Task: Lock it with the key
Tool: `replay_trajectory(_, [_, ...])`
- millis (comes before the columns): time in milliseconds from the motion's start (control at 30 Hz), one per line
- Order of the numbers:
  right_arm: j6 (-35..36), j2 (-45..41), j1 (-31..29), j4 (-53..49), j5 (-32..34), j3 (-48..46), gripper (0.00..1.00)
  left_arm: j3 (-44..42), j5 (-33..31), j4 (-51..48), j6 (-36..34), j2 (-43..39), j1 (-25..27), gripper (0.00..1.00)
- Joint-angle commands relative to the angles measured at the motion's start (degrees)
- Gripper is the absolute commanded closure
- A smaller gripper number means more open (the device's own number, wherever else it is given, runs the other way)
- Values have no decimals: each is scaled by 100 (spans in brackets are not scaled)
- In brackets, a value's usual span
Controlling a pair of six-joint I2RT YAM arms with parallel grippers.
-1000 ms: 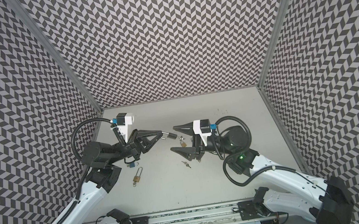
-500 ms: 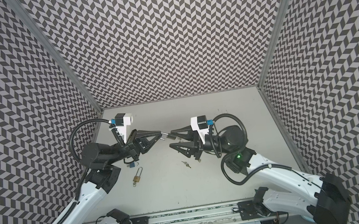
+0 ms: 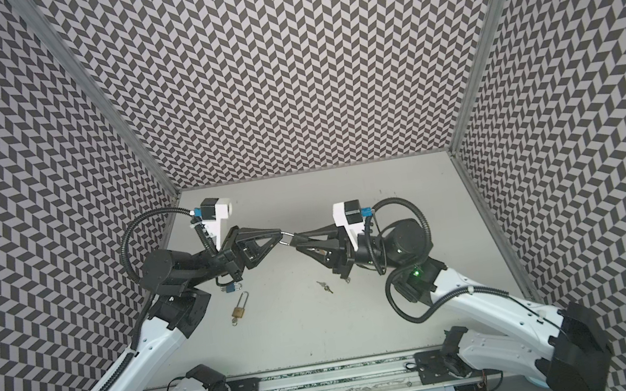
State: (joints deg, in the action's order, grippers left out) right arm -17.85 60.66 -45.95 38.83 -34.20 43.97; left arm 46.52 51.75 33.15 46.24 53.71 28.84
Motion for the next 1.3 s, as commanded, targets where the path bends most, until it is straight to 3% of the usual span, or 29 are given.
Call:
replay_trajectory(0, [-197,-151,-10,152,-18,37,88,219,-50,-124,-163,-168,-23,100])
replay_trajectory(167, [-729,-236,-11,5,-423,258,100,701,187,-1012,-845,-193,-43,100])
replay_trajectory(333, [-1259,-259,-10,130,-711,381,100,947,431,-1337,-1205,-238,-45,100])
replay_trajectory(600, [-1726,-84,-10,406,-588,462,100,885,451,-1298,-1319,-211,21,100])
replay_trajectory(867, [-1377,144,-28,225,-613,537,100,696,360,-938,-1058,-201,58,100])
replay_trajectory(900, [-1292,134,-28,213,-541,506,93,683,334,-933,-1055,-220,52,100])
replay_trajectory(1000, [-1192,82,-28,373,-422,373,57,677,260,-961,-1075,-235,46,100])
replay_trajectory(1033, [-1158,66,-36,466,-435,332,51,670,253,-954,-1069,-234,47,100])
replay_trajectory(1133, [-1016,58,-45,514,-449,289,45,643,228,-865,-988,-220,43,100])
replay_trajectory(1267, [-793,142,-80,470,-428,306,48,648,203,-821,-959,-196,51,100])
